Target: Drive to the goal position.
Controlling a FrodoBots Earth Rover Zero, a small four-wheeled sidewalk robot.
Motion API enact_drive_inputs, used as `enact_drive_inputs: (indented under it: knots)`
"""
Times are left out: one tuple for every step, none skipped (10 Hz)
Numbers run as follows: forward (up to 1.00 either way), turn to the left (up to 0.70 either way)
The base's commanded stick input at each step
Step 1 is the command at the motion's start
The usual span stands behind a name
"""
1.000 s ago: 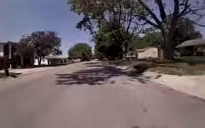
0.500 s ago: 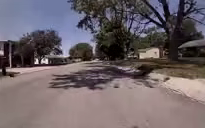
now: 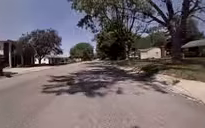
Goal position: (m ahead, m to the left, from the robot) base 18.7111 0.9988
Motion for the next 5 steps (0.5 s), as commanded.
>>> enact_drive_inputs:
  knots:
    - [0.70,-0.34]
    - [0.70,-0.23]
    - [0.70,-0.13]
    - [0.70,-0.02]
    - [0.70,0.00]
